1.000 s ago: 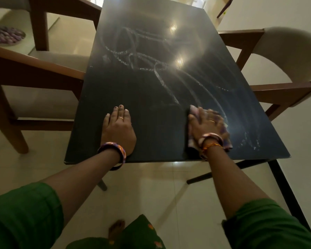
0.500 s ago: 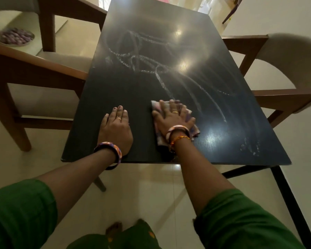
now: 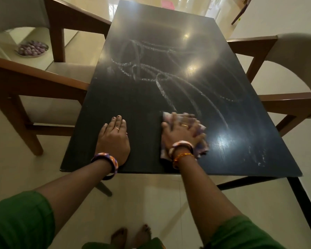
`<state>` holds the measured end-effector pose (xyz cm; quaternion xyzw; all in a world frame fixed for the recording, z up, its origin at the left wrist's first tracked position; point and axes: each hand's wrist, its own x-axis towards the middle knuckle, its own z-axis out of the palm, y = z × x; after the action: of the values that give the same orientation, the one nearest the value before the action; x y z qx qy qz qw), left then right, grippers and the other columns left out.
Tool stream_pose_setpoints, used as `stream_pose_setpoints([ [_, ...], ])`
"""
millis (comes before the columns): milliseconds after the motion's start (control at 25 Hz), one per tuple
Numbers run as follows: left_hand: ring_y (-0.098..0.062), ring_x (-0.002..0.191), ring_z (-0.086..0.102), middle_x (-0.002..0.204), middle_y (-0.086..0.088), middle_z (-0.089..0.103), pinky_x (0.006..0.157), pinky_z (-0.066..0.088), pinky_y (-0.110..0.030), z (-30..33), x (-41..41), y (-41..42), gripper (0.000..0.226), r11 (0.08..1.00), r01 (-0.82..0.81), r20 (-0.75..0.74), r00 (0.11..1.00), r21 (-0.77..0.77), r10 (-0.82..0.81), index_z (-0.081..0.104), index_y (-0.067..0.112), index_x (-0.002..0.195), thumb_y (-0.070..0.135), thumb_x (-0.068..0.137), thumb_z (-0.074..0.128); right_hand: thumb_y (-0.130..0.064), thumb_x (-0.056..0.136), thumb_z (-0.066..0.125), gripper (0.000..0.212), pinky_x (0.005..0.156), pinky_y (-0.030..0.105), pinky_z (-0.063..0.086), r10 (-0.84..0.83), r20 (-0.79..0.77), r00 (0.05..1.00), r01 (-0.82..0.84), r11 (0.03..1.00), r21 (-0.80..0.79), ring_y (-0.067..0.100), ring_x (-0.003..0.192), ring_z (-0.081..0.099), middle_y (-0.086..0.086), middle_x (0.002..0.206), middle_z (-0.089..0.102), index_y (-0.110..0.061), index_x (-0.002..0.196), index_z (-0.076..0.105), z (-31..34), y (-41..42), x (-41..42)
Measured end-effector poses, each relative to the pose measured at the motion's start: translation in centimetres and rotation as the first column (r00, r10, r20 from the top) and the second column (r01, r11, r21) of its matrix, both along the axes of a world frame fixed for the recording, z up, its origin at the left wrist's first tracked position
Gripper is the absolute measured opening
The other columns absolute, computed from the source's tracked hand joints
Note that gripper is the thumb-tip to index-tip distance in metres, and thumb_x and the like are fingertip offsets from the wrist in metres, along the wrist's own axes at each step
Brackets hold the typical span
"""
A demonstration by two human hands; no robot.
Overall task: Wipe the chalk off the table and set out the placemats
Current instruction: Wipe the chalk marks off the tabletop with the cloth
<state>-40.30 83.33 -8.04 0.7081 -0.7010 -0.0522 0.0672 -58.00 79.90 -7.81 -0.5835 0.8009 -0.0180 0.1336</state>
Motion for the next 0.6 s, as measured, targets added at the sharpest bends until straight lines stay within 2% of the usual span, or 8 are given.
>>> stream_pose_setpoints([
  [80, -0.017, 0.144, 0.014, 0.155, -0.005, 0.018, 0.116, 0.011, -0.034, 0.1, 0.1, 0.0, 0.05, 1.0, 0.011, -0.01, 1.0, 0.006, -0.011, 0.023, 0.011, 0.147, 0.024, 0.099, 0.031, -0.058, 0.096, 0.023, 0.057, 0.105, 0.069, -0.006, 0.247, 0.03, 0.969, -0.247, 0.969, -0.004, 0.039, 0.143, -0.012, 0.005, 0.16, -0.004, -0.042, 0.15, 0.01, 0.0, -0.7, 4.3],
  [160, -0.016, 0.144, 0.013, 0.156, -0.004, 0.016, 0.116, 0.01, -0.033, 0.2, 0.2, 0.0, 0.051, 1.0, 0.017, -0.023, 1.0, 0.019, -0.017, 0.022, 0.012, 0.147, 0.024, 0.099, 0.031, -0.059, 0.096, 0.023, 0.057, 0.106, 0.068, -0.006, 0.34, 0.054, 0.939, -0.34, 0.94, 0.001, 0.035, 0.144, -0.012, -0.002, 0.161, -0.004, -0.044, 0.149, 0.01, 0.1, -2.0, 4.2],
  [240, -0.016, 0.144, 0.013, 0.156, -0.003, 0.017, 0.116, 0.01, -0.032, 0.1, 0.3, 0.1, 0.05, 1.0, 0.014, -0.03, 0.999, 0.008, -0.014, 0.022, 0.013, 0.147, 0.025, 0.099, 0.031, -0.061, 0.095, 0.023, 0.057, 0.108, 0.066, -0.004, 0.236, 0.051, 0.971, -0.235, 0.972, -0.021, 0.032, 0.145, -0.01, -0.004, 0.161, -0.003, -0.046, 0.148, 0.009, -0.1, -3.1, 0.3],
  [320, -0.016, 0.144, 0.014, 0.155, -0.003, 0.018, 0.117, 0.011, -0.032, -0.1, 0.3, 0.0, 0.05, 1.0, 0.015, -0.03, 0.999, -0.005, -0.015, 0.023, 0.013, 0.147, 0.026, 0.099, 0.031, -0.062, 0.094, 0.021, 0.057, 0.109, 0.067, -0.001, 0.036, 0.035, 0.999, -0.034, 0.999, -0.037, 0.034, 0.145, -0.007, -0.002, 0.161, 0.0, -0.046, 0.148, 0.01, 0.0, -2.8, -5.5],
  [440, -0.016, 0.144, 0.015, 0.155, -0.004, 0.019, 0.117, 0.012, -0.033, -0.4, 0.3, -0.1, 0.05, 1.0, 0.004, -0.036, 0.999, -0.017, -0.005, 0.024, 0.012, 0.146, 0.026, 0.099, 0.031, -0.058, 0.096, 0.02, 0.057, 0.107, 0.07, 0.002, -0.224, 0.043, 0.974, 0.224, 0.975, 0.002, 0.038, 0.144, -0.006, 0.0, 0.161, 0.001, -0.041, 0.15, 0.012, 0.7, -1.8, -10.9],
  [520, -0.016, 0.144, 0.016, 0.155, -0.003, 0.02, 0.117, 0.012, -0.033, -0.5, 0.2, -0.1, 0.05, 1.0, -0.001, -0.029, 1.0, -0.02, 0.0, 0.024, 0.013, 0.146, 0.027, 0.099, 0.031, -0.056, 0.097, 0.021, 0.057, 0.106, 0.071, 0.004, -0.259, 0.007, 0.966, 0.259, 0.966, 0.004, 0.041, 0.143, -0.006, 0.004, 0.161, 0.001, -0.039, 0.151, 0.012, 0.8, -2.0, -9.5],
  [600, -0.016, 0.144, 0.015, 0.155, -0.003, 0.019, 0.117, 0.012, -0.033, -0.5, 0.1, -0.1, 0.05, 1.0, -0.001, -0.024, 1.0, -0.02, 0.0, 0.023, 0.013, 0.147, 0.027, 0.099, 0.031, -0.056, 0.097, 0.023, 0.057, 0.106, 0.071, 0.004, -0.13, -0.002, 0.991, 0.13, 0.991, -0.017, 0.042, 0.143, -0.006, 0.006, 0.16, 0.001, -0.039, 0.15, 0.013, 0.4, -2.4, -4.8],
])
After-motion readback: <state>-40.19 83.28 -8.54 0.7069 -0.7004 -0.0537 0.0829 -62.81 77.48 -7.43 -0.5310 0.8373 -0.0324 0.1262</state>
